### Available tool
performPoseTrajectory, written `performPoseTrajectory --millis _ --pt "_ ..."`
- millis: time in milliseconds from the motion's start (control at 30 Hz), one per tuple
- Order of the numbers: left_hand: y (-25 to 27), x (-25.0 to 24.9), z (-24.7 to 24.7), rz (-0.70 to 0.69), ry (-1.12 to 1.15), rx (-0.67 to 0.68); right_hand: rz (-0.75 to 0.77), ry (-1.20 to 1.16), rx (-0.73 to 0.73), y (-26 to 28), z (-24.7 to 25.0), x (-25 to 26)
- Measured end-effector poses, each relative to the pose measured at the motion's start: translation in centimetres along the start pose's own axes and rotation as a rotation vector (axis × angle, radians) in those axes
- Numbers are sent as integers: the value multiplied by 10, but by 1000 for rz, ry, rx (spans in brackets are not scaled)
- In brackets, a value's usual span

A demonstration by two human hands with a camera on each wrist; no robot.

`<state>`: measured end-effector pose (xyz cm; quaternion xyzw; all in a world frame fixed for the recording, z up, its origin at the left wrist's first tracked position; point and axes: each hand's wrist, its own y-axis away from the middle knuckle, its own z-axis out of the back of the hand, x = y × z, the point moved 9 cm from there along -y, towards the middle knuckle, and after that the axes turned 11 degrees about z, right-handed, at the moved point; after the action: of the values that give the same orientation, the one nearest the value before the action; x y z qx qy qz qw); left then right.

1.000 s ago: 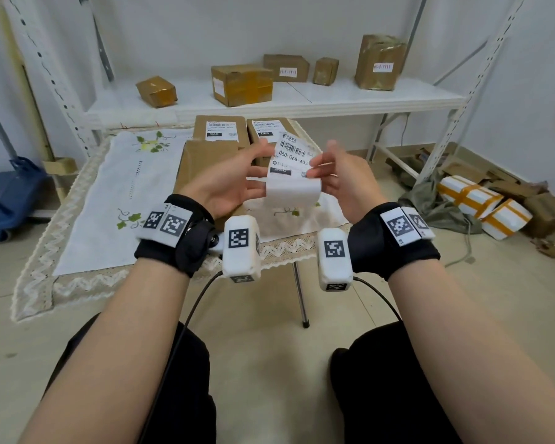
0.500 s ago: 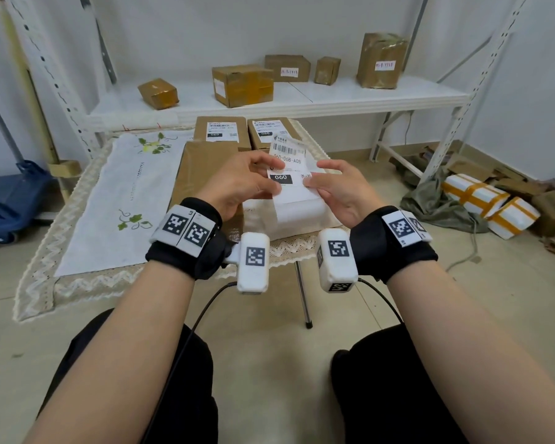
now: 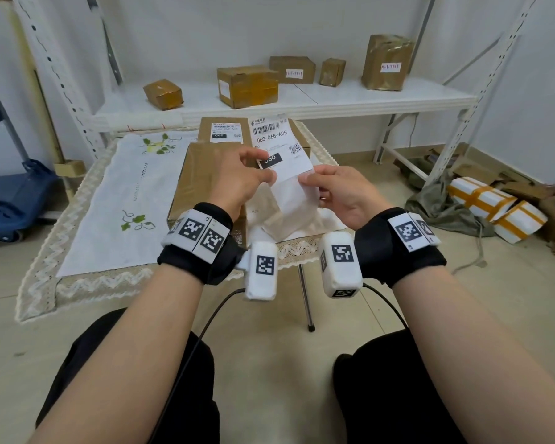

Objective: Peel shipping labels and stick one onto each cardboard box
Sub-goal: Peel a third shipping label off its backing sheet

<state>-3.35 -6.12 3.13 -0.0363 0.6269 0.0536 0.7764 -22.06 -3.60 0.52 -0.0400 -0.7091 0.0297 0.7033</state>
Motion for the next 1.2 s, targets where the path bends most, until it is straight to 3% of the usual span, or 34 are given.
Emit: performPoseTrajectory --millis 233,500,800,1200 --pt "15 -14 -24 -101 -28 190 88 11 60 3 -6 8" --pt "10 -11 -23 -96 -32 133 149 125 135 4 -17 15" --pt "13 -16 -18 -158 -5 116 173 156 79 3 -14 18" --pt "11 -14 -16 -117 -34 101 189 179 44 1 -13 17"
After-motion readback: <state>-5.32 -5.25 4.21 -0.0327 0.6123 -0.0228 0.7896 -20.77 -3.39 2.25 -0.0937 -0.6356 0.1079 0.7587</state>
